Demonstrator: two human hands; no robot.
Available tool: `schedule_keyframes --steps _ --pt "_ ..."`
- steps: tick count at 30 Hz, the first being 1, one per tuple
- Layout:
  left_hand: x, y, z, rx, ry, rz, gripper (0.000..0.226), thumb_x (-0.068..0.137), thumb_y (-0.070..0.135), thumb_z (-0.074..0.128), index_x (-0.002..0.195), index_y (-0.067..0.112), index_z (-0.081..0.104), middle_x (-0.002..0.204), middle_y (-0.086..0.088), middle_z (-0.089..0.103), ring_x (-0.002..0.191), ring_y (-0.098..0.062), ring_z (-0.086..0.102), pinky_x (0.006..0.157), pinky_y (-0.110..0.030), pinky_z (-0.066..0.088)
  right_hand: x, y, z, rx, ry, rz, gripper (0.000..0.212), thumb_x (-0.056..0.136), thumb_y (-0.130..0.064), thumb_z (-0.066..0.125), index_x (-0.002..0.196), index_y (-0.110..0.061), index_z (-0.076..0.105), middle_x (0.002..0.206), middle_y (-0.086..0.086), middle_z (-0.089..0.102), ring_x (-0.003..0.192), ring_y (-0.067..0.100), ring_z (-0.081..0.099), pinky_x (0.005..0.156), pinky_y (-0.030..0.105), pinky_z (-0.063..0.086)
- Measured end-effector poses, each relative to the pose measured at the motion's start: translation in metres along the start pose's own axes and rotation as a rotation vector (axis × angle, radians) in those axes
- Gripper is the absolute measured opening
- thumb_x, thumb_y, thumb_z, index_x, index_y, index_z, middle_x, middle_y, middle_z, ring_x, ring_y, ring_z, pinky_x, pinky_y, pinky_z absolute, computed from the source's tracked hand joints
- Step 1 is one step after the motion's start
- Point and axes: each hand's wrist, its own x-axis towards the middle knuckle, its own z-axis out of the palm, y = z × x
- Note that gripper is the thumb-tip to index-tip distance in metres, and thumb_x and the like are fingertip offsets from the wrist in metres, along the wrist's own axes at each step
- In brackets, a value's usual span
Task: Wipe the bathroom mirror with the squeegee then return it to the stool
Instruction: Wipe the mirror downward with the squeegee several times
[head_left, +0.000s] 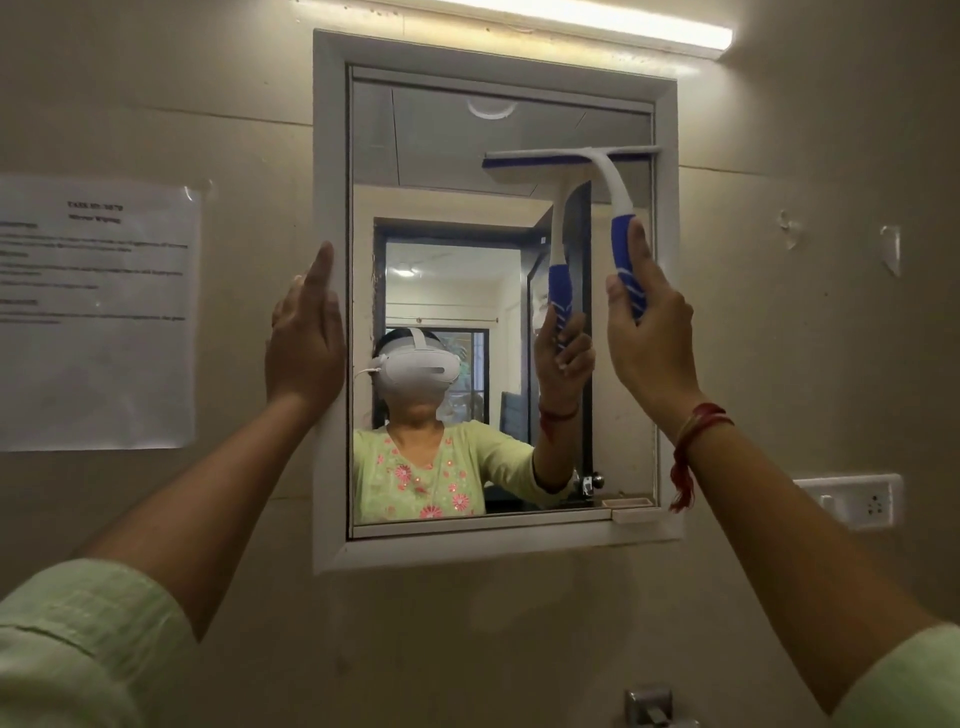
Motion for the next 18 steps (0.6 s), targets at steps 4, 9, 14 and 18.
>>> schedule_keyframes --steps 4,9,14,18 --pt "0.000 0.000 0.000 0.007 -0.006 0.001 0.046 0.100 0.022 0.028 0.144 0.026 0.019 0.134 -0.015 0.048 0.122 -0.031 0.042 0.094 -0.037 0.035 0.029 -0.010 0.007 -0.022 0.016 0.001 0.054 0.096 -0.016 0.045 0.145 -0.019 0.022 0.103 -0.007 0.049 0.068 -0.012 0.053 0.062 -0.007 0.036" --pt "0.000 0.001 0.000 0.004 -0.013 -0.009 0.045 0.100 0.022 0.029 0.144 0.026 0.020 0.136 -0.014 0.046 0.126 -0.031 0.040 0.097 -0.040 0.035 0.014 -0.011 0.014 0.031 0.029 0.016 0.053 0.097 -0.016 0.043 0.143 -0.026 0.019 0.088 -0.011 0.053 0.070 -0.023 0.051 0.058 -0.005 0.038" --pt "0.001 0.000 0.000 0.003 -0.012 0.002 0.045 0.100 0.022 0.028 0.144 0.025 0.020 0.136 -0.014 0.047 0.126 -0.031 0.040 0.098 -0.040 0.035 -0.053 0.006 0.006 -0.023 -0.025 0.032 0.057 0.097 -0.018 0.043 0.140 -0.034 0.009 0.091 0.008 0.061 0.063 0.003 0.054 0.062 0.012 0.047" --pt "0.001 -0.002 0.000 0.003 -0.014 0.010 0.045 0.100 0.023 0.028 0.144 0.026 0.019 0.138 -0.013 0.045 0.126 -0.030 0.040 0.098 -0.040 0.036 -0.028 0.002 0.010 0.009 0.018 0.025 0.056 0.096 -0.016 0.045 0.144 -0.024 0.018 0.092 0.001 0.057 0.065 -0.010 0.055 0.058 0.002 0.043"
